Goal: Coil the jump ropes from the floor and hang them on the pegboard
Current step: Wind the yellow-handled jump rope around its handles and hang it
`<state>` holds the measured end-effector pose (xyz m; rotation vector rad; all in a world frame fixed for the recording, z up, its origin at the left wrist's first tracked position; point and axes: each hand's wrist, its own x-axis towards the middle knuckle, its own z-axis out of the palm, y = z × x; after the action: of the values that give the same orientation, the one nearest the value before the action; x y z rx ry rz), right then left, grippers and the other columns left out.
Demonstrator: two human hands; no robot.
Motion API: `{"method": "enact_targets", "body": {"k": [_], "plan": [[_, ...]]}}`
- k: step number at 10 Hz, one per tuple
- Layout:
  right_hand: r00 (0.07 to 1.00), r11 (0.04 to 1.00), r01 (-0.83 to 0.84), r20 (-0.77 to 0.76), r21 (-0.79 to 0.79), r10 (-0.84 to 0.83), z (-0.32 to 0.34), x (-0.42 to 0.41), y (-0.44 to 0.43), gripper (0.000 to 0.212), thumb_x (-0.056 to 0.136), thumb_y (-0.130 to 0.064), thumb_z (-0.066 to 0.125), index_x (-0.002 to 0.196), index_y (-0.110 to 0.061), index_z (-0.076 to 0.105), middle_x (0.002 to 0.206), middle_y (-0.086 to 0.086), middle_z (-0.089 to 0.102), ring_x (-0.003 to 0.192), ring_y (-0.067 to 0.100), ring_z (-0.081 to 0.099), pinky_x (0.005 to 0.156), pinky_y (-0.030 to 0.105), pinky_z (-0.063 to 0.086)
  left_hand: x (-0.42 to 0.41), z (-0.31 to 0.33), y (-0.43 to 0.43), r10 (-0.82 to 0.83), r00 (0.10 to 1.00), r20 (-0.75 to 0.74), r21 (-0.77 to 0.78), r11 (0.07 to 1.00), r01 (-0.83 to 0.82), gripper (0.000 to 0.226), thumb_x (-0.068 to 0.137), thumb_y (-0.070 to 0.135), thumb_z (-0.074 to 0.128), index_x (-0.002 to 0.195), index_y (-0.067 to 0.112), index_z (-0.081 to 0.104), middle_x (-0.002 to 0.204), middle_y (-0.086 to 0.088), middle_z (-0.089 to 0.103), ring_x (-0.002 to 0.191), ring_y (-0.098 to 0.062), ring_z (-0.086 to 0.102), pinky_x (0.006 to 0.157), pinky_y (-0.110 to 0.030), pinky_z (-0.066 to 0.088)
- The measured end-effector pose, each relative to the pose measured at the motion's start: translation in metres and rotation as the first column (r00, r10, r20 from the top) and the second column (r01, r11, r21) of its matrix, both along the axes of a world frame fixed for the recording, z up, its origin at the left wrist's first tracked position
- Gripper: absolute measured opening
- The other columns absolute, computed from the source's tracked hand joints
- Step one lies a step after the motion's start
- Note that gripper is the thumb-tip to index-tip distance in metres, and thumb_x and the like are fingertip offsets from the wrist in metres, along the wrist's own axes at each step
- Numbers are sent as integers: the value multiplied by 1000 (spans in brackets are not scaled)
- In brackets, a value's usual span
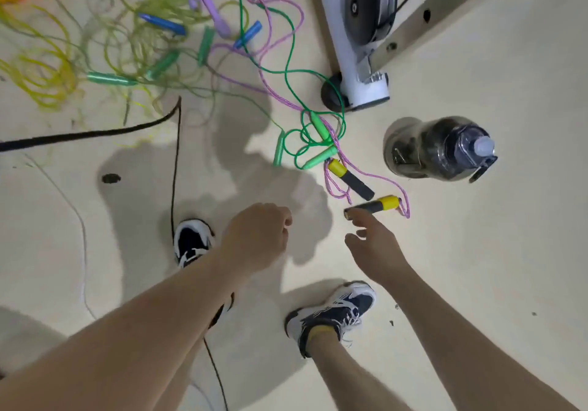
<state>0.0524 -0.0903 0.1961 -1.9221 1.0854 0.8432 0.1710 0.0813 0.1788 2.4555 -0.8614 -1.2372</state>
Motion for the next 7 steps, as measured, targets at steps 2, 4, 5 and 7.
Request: {"method": "enact_targets", "body": {"k": [2,4,5,7], "plan": [[602,598,798,-51,72,-797,-135,-36,-41,59,89,-12,55,143,-24,33,117,6,54,99,21,53,78,42,55,-51,-163,-110,-248,957,148,-149,951,269,36,80,10,38,110,7,59,112,-15,58,105,-36,54,82,-47,53],[308,298,941,-44,161,-950,-231,-43,-72,11,92,-12,58,101,-9,61,94,9,64,82,23,59,68,35,48,-52,-235,-190,-434,820,373,102,898,429,53,91,19,47,141,16,31,146,-5,32,136,-25,26,106,-50,29],[323,323,931,31,169,-946,-246,-42,-74,5,89,-8,62,84,-7,62,82,14,62,64,25,52,61,31,43,-47,-254,-175,-422,748,512,168,903,394,34,69,19,68,100,15,56,93,-5,61,92,-27,56,84,-41,44],[-130,-372,683,-396,629,-909,-180,-40,-54,27,67,-5,40,90,-7,52,72,7,56,55,22,54,54,30,51,-36,-203,-142,697,243,-674,198,488,-850,22,86,25,66,96,7,56,88,-13,60,81,-27,62,55,-27,52]]}}
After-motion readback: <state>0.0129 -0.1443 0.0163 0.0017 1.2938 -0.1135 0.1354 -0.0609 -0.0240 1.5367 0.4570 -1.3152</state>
